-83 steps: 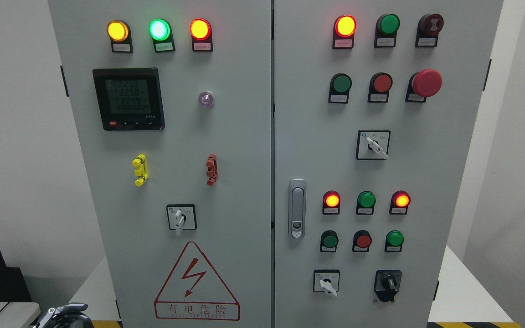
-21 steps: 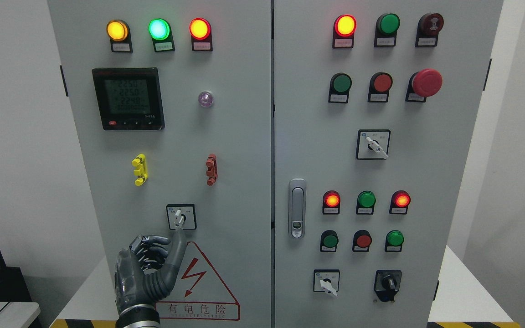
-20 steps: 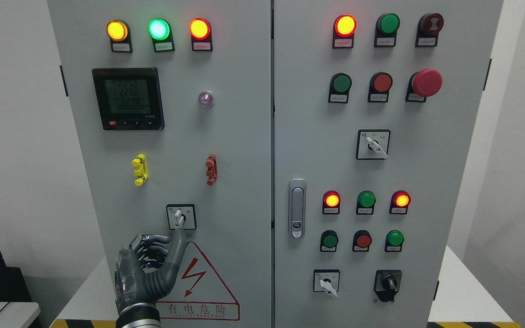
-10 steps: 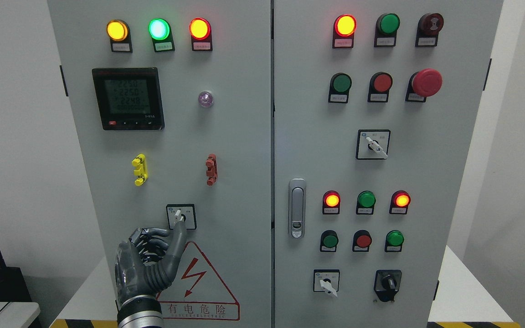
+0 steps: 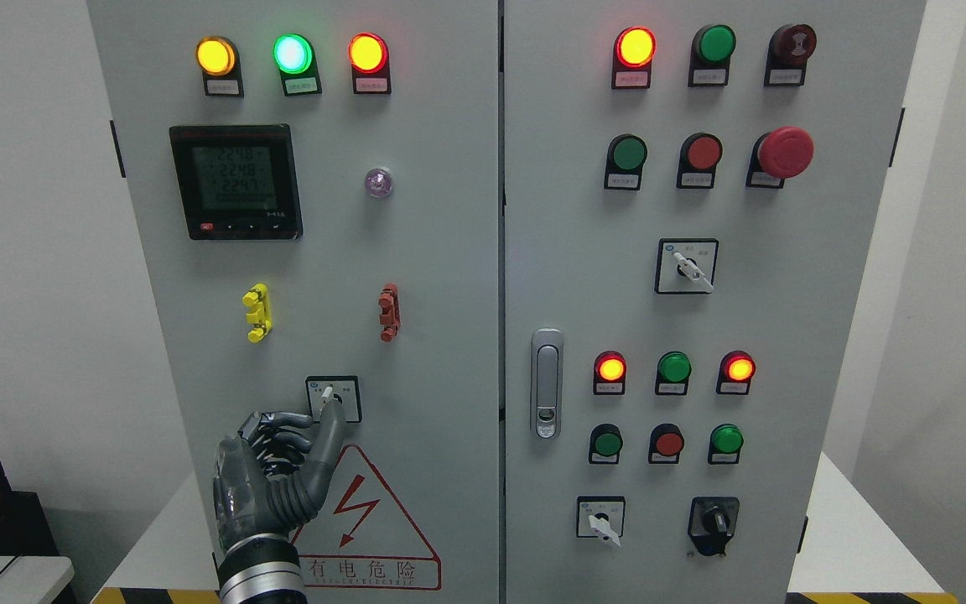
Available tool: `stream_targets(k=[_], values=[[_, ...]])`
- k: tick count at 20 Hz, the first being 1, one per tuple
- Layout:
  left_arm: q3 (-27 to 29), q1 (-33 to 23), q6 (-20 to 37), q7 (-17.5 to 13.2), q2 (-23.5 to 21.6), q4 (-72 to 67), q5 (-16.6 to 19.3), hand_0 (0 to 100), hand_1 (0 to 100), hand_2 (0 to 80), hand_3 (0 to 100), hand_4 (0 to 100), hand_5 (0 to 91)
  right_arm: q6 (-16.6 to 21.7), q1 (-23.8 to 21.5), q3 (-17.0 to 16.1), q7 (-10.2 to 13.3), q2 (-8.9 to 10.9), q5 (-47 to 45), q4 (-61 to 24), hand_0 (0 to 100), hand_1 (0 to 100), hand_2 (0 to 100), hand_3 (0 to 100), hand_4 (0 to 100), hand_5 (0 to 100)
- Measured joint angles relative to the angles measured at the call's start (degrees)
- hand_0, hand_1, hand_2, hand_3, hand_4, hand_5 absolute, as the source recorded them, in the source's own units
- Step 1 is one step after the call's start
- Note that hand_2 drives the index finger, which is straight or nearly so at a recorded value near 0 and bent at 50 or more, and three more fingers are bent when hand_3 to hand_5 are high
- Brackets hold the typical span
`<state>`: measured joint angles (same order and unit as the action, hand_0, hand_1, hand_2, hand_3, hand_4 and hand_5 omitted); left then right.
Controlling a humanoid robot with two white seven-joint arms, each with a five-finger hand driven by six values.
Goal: Turn on light switch 1
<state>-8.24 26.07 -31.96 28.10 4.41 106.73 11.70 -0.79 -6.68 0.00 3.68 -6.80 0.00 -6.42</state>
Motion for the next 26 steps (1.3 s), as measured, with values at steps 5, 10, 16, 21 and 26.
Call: stream_targets(k=[5, 10, 16, 21, 26], values=[[-0.02, 0.43, -0.78, 0.02, 0.03, -0.28, 0.00, 9, 57, 56.7, 81, 78, 62.0, 0.00, 0.00, 0.00, 0.00, 0.00, 0.00, 0.00, 12, 39, 0, 0, 0, 0], [-0.07, 0.62, -1.53, 0.02, 0.05, -0.48, -0.01, 10, 57, 58.7, 82, 79, 63.3, 0.00, 0.00, 0.00, 0.00, -0.01, 0.00, 0.00, 12, 39, 0, 0, 0, 0], [-0.17, 0.87, -2.01, 0.02, 0.06, -0.62, -0.01, 10, 57, 59.4, 83, 79, 63.9, 0.00, 0.00, 0.00, 0.00, -0.02, 0.00, 0.00, 12, 39, 0, 0, 0, 0], [-0.28, 1.47, -2.62, 0.03, 0.07, -0.78, -0.01, 10, 57, 59.5, 83, 80, 63.9, 0.00, 0.00, 0.00, 0.00, -0.03, 0.00, 0.00, 12, 39, 0, 0, 0, 0], [-0.37, 1.77, -2.98, 0.05, 0.10, -0.91, -0.01, 10, 56, 59.8, 83, 80, 64.5, 0.00, 0.00, 0.00, 0.00, -0.02, 0.00, 0.00, 12, 39, 0, 0, 0, 0]])
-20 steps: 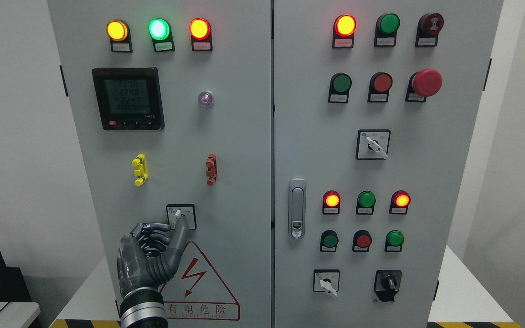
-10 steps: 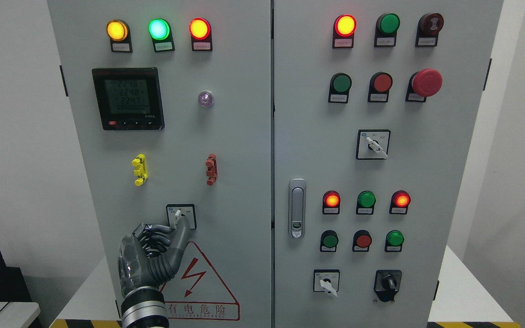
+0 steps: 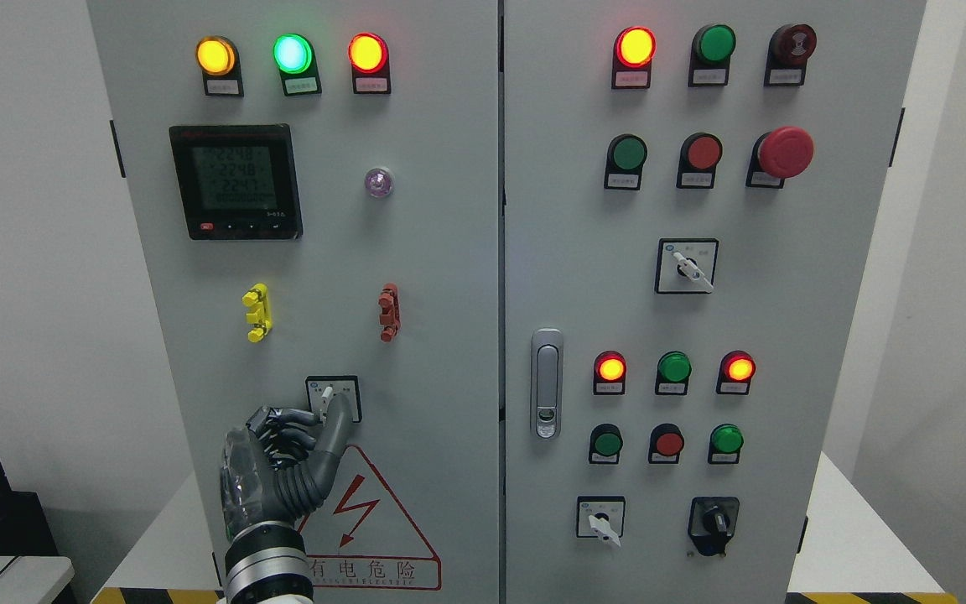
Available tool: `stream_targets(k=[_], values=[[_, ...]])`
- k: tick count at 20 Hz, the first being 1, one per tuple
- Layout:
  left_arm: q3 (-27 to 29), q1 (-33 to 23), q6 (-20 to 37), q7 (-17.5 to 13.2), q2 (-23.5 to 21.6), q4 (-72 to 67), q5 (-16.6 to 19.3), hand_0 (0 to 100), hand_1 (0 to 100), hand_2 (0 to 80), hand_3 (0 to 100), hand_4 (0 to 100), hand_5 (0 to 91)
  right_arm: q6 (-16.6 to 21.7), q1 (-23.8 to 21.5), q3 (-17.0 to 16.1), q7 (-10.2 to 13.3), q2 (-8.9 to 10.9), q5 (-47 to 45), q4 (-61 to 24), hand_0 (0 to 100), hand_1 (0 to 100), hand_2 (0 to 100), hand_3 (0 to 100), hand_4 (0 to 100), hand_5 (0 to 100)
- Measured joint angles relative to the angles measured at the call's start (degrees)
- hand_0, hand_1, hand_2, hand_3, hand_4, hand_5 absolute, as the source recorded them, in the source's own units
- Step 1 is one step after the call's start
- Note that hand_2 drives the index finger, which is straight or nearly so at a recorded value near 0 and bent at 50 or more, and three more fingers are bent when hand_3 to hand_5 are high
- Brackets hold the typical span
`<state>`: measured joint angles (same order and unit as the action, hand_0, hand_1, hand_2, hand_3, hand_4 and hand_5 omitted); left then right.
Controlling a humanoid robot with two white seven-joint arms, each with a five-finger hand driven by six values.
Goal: Turn on light switch 1
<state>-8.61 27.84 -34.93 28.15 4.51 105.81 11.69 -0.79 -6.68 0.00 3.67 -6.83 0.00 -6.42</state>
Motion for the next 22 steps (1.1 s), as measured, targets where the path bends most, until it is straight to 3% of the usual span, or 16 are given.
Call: stream_targets(k=[22], values=[[-0.14, 0.38, -0.35, 0.01, 0.01, -1.09, 0.00, 12, 53, 61.6, 84, 80, 65.8, 0.00, 0.00, 0.00, 0.00, 0.02, 0.00, 0.00, 12, 39, 0, 0, 0, 0]])
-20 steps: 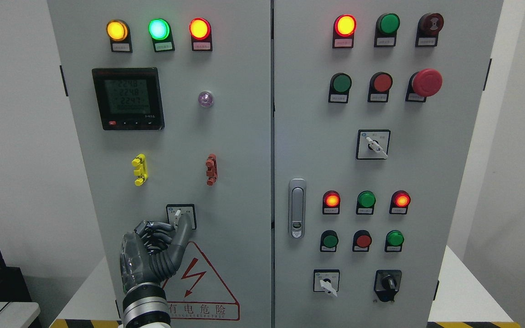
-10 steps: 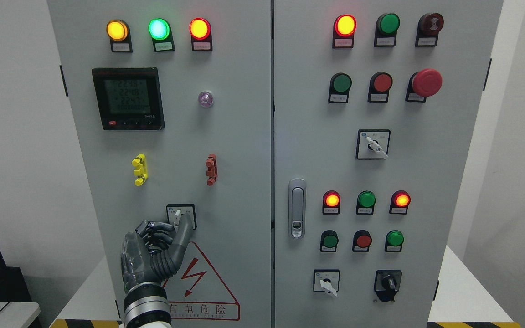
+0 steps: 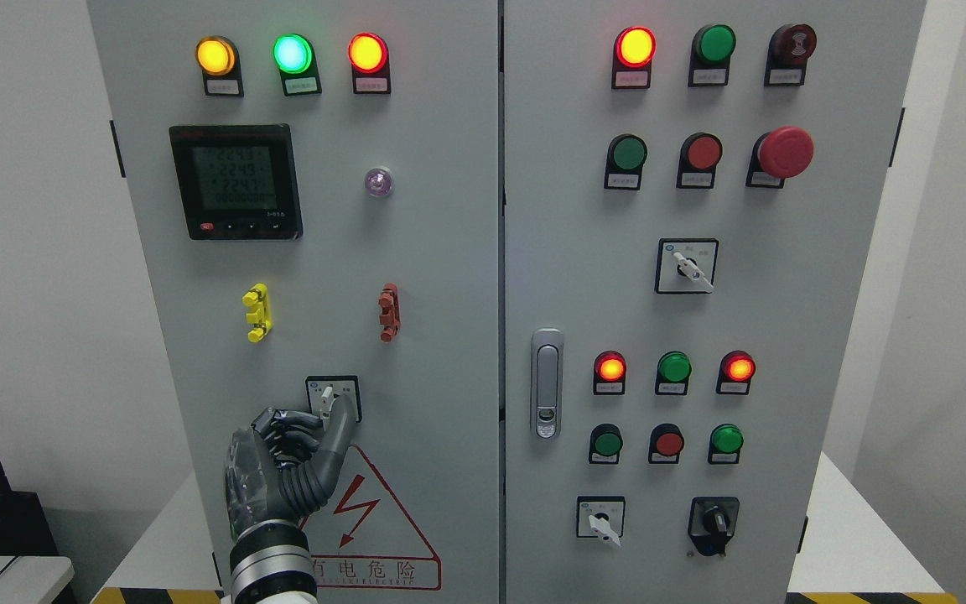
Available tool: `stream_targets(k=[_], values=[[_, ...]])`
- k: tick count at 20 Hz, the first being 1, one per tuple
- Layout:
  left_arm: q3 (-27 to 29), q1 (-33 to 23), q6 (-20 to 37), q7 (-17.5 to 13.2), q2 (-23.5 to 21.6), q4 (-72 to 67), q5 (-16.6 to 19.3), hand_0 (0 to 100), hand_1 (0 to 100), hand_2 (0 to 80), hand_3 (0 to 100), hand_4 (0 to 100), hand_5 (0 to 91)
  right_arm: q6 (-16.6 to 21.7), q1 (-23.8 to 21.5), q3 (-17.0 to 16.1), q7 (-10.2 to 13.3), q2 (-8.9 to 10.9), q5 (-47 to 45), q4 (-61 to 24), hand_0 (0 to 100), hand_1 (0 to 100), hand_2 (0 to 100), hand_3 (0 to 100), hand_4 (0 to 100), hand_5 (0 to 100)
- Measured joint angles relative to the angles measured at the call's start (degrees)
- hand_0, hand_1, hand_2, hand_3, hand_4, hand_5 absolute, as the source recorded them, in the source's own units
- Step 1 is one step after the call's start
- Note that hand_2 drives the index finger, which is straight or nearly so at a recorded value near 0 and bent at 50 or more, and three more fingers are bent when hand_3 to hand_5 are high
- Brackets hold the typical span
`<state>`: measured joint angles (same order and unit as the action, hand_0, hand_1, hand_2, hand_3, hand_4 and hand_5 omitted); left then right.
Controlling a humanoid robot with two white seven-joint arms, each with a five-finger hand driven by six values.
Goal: Turn on light switch 1
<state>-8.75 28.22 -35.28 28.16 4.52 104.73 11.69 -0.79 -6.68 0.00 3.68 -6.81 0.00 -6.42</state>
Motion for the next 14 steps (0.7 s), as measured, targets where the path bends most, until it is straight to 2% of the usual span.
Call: stream_targets(k=[14], values=[[-0.21, 0.38, -0.02, 0.00, 0.02, -0.23, 0.00, 18, 51, 63.5, 85, 81, 66.6, 0.00, 0.00, 0.00, 0.00, 0.00, 0.00, 0.00, 12, 39, 0, 0, 0, 0]])
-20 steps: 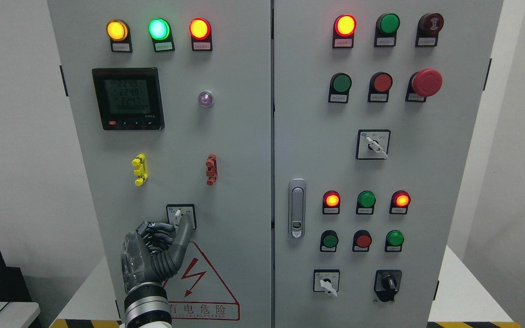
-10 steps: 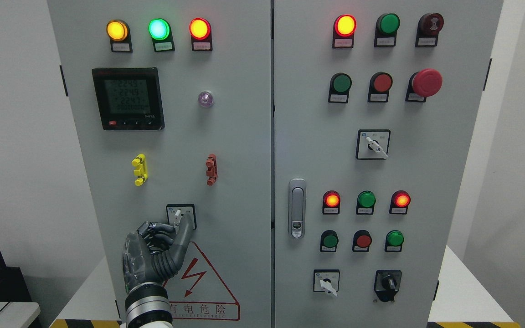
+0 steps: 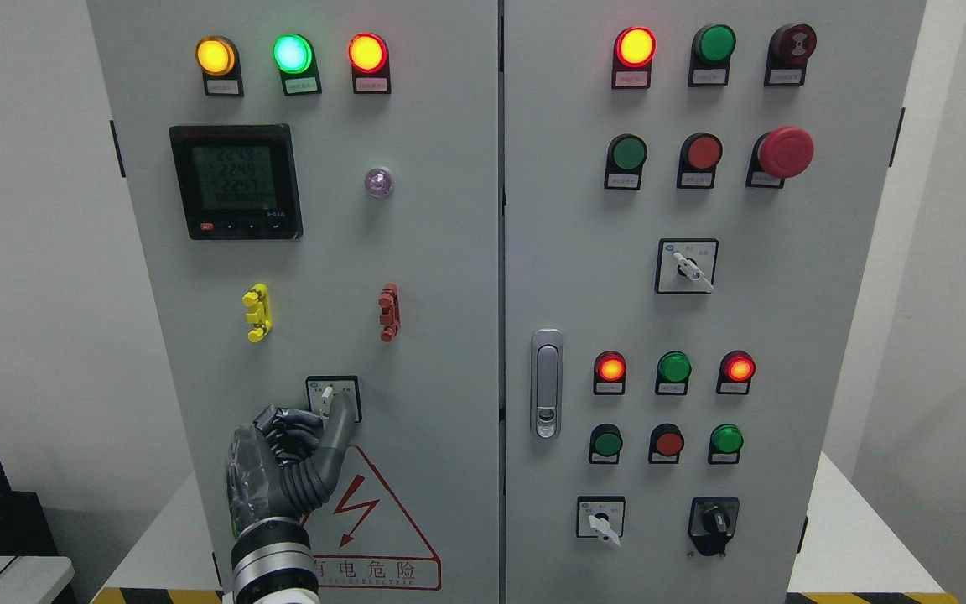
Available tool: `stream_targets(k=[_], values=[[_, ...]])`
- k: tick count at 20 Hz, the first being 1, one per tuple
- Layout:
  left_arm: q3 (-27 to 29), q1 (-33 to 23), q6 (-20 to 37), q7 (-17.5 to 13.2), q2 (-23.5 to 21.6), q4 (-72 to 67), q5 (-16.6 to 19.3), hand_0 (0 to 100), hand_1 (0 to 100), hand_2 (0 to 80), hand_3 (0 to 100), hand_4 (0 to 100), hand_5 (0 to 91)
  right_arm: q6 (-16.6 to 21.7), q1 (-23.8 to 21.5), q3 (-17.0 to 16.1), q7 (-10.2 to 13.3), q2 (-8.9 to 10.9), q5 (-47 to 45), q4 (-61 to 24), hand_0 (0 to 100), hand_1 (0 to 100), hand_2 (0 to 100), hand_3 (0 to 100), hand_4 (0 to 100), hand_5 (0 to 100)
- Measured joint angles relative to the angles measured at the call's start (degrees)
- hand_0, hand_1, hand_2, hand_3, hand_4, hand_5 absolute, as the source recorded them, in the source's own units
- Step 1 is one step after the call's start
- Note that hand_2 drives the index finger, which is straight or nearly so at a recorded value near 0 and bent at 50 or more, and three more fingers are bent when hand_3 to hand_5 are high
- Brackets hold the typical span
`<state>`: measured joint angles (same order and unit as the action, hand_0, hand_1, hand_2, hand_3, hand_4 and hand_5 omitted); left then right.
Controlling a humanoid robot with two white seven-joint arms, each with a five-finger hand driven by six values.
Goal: Turn on light switch 1
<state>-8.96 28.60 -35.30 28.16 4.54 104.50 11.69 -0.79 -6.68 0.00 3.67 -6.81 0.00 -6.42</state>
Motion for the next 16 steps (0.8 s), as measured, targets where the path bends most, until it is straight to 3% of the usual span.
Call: stream_targets(k=[16], values=[[-0.20, 0.05, -0.01, 0.28, 0.02, -0.07, 0.00, 25, 48, 65.1, 85, 81, 67.2, 0.00, 0.00, 0.00, 0.00, 0.01, 0.00, 0.00, 12, 39, 0, 0, 0, 0]])
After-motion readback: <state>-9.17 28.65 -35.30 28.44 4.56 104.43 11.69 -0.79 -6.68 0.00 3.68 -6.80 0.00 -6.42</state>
